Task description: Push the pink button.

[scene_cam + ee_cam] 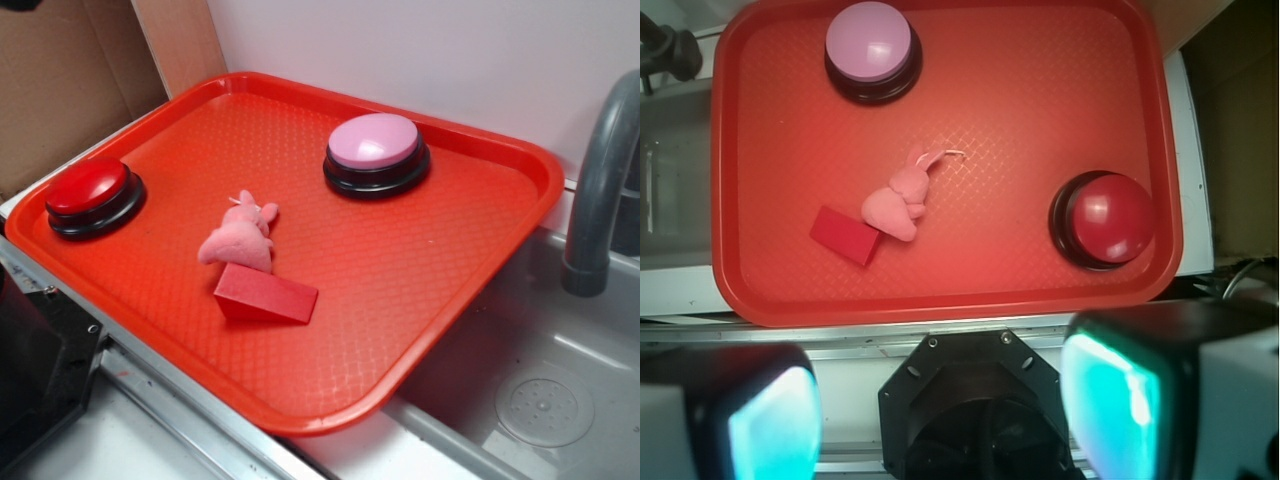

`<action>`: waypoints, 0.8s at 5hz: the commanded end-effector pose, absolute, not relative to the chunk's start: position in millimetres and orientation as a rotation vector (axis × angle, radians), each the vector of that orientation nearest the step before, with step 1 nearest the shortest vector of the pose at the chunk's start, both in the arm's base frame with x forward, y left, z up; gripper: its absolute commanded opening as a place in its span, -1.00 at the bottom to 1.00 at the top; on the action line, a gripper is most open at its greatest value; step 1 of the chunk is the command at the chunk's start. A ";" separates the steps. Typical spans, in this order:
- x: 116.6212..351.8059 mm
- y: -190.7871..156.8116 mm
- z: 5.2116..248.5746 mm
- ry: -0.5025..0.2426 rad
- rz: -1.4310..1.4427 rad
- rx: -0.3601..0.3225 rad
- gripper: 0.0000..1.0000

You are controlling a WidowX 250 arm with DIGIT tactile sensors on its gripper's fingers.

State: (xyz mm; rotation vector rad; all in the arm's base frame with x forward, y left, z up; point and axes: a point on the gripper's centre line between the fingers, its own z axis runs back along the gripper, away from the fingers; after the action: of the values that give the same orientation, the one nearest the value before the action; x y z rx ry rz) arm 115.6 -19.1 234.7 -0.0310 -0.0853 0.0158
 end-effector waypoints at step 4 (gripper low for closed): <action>250.6 -62.8 135.4 -0.054 -0.037 0.006 1.00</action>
State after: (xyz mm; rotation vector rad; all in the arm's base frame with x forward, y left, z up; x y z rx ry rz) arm 242.8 -59.6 123.1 0.0165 -0.0056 -0.0276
